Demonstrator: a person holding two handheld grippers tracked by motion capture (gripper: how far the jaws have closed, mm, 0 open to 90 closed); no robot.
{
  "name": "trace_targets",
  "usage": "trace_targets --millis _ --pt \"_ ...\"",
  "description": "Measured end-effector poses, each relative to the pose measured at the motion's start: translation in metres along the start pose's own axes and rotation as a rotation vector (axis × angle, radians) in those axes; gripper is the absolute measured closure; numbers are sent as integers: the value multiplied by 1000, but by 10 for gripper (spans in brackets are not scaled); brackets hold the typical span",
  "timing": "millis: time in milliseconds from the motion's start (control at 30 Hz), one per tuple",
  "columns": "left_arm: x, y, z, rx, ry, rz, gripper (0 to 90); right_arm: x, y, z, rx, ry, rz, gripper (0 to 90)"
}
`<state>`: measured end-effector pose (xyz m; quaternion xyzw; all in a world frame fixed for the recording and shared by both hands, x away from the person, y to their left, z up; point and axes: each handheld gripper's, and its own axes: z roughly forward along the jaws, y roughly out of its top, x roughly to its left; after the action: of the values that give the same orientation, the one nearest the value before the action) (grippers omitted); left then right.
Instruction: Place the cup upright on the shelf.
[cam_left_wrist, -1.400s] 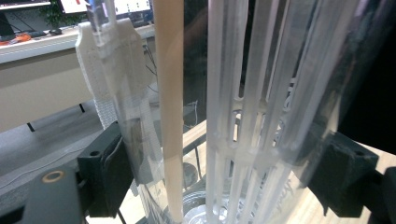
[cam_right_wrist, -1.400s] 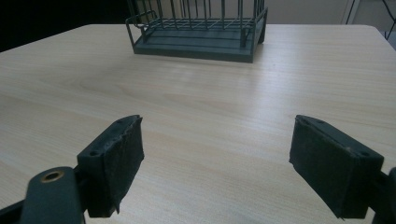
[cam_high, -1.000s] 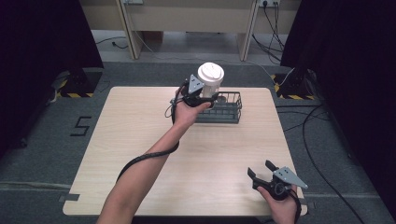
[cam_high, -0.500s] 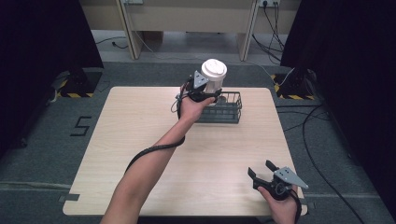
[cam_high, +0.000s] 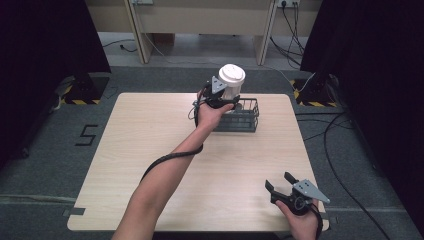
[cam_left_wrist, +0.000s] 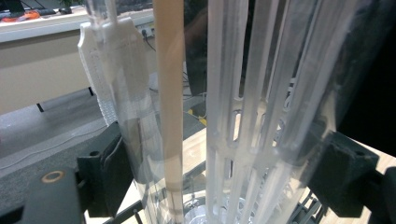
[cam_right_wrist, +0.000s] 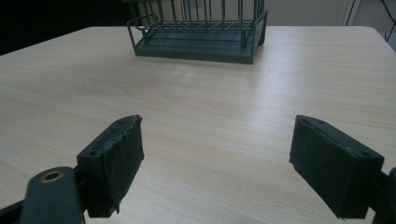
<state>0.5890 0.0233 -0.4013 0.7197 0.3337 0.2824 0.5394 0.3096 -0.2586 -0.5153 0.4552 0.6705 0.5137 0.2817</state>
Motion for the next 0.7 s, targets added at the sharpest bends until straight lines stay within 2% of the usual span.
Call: trace_targets --millis 400,700 --pt "-2 -12 11 29 11 -13 177 0 0 0 0 3 0 181" --pt "-1 -25 18 62 19 -43 176 0 0 0 1 2 -11 181"
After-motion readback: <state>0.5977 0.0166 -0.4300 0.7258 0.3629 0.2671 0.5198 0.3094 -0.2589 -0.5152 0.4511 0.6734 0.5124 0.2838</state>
